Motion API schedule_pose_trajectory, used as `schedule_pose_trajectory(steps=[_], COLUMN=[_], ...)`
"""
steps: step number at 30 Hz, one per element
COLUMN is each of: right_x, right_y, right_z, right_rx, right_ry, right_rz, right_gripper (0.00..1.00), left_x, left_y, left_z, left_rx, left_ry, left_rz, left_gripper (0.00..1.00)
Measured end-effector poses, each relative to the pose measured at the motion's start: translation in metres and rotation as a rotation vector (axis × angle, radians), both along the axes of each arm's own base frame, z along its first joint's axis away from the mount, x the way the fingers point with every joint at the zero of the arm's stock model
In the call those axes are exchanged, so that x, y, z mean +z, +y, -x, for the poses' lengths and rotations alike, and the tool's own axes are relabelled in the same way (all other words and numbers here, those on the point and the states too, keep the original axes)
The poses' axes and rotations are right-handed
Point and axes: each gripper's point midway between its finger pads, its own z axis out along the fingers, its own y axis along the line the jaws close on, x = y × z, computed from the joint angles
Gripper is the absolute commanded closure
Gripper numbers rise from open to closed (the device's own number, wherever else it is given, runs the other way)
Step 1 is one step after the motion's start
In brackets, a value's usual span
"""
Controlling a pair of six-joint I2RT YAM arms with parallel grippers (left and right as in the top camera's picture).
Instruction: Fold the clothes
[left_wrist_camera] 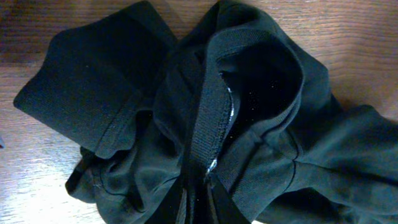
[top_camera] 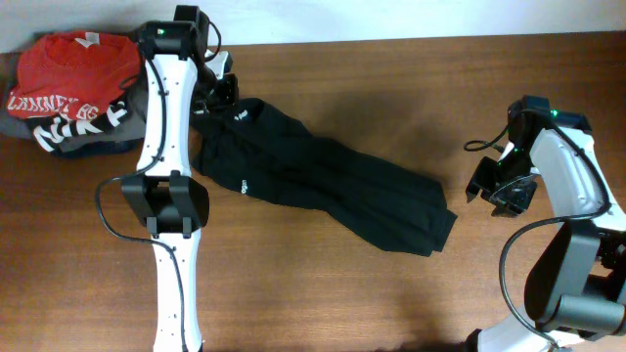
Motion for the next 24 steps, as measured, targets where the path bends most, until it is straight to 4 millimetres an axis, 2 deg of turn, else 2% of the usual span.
schedule_pose_trajectory(steps=[1, 4, 8, 12, 15, 16, 20, 24], right_x=[0.0, 0.0, 0.0, 0.0, 0.0, -0.001, -0.001, -0.001], right_y=[0.0, 0.0, -0.001, -0.001, -0.001, -0.001, -0.002, -0.002], right_z=[0.0, -0.001, -0.004, -0.004, -0.006, -0.006, -0.008, -0.009], right_rx=[-0.002, -0.001, -0.001, -0.002, 0.0, -0.002, 0.001, 0.002], right_ry=[-0.001, -0.005, -0.015, -0.018, -0.023, -0.026, -0.034, -0.037], right_rz=[0.0, 0.001, 0.004, 0.004, 0.006, 0.006, 0.008, 0.008], right_gripper=[0.41, 0.38, 0.36, 0.34, 0.29, 0.28, 0.19, 0.07], left_x=[0.0, 0.0, 0.0, -0.004, -0.013, -0.016, -0.023, -0.025], left_y=[0.0, 0.001, 0.001, 0.002, 0.005, 0.007, 0.011, 0.024], left_z=[0.0, 0.0, 0.0, 0.002, 0.006, 0.008, 0.011, 0.011], left_rx=[0.0, 0.0, -0.003, -0.004, -0.006, -0.005, -0.013, -0.009], left_ry=[0.0, 0.0, -0.001, 0.014, 0.044, 0.057, 0.08, 0.075], left_rz=[-0.002, -0.003, -0.007, -0.011, -0.032, -0.042, -0.068, -0.144], left_gripper=[0.88, 0.78, 0.76, 0.66, 0.64, 0.48, 0.2, 0.13])
